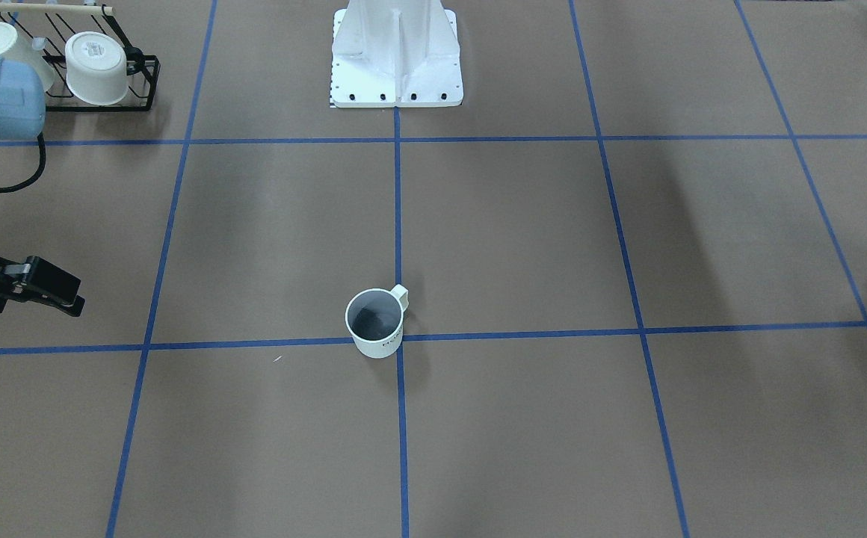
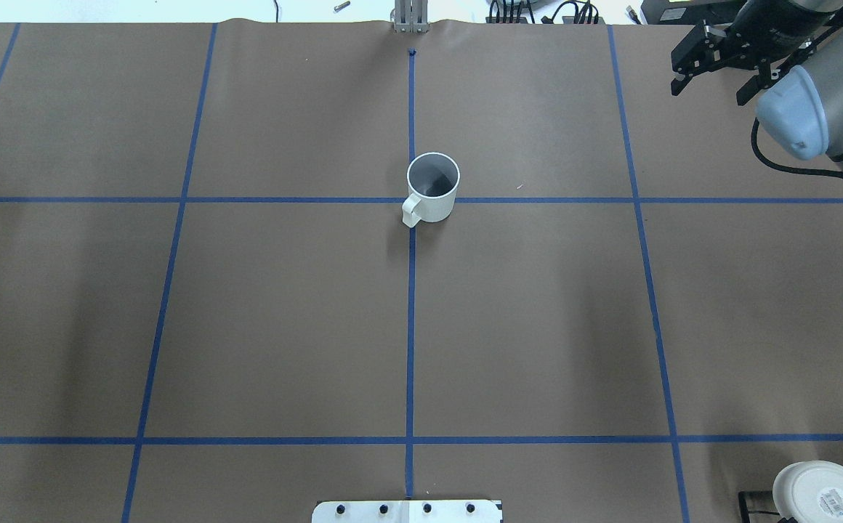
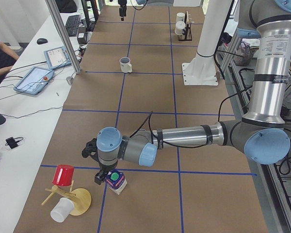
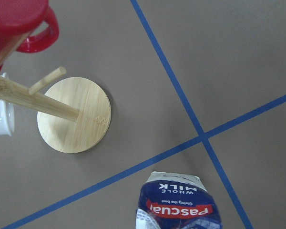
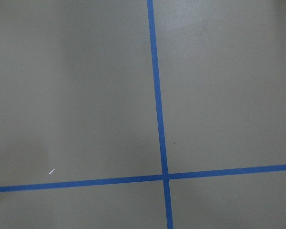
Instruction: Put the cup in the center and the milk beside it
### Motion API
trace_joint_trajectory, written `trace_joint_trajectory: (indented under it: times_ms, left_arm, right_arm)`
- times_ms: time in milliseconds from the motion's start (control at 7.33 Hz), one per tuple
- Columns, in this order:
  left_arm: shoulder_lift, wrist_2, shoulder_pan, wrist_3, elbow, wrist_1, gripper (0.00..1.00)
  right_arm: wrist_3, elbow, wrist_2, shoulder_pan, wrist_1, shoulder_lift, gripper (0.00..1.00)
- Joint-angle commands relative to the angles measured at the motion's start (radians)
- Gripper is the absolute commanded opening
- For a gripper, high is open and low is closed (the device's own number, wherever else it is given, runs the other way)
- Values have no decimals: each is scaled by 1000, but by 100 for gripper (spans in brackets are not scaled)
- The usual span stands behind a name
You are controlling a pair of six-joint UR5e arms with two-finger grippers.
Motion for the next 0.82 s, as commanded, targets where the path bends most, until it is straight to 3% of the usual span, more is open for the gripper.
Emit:
trace_joint_trajectory:
  times_ms: [0,682]
  left_arm:
    - [3,-1,3,3,0,-2,97]
    - [11,4,37,6,25,-20,97]
  right_arm:
    - [-2,2,-2,-2,-1,0,100]
    - [9,15,-27,-30,-2,-5,100]
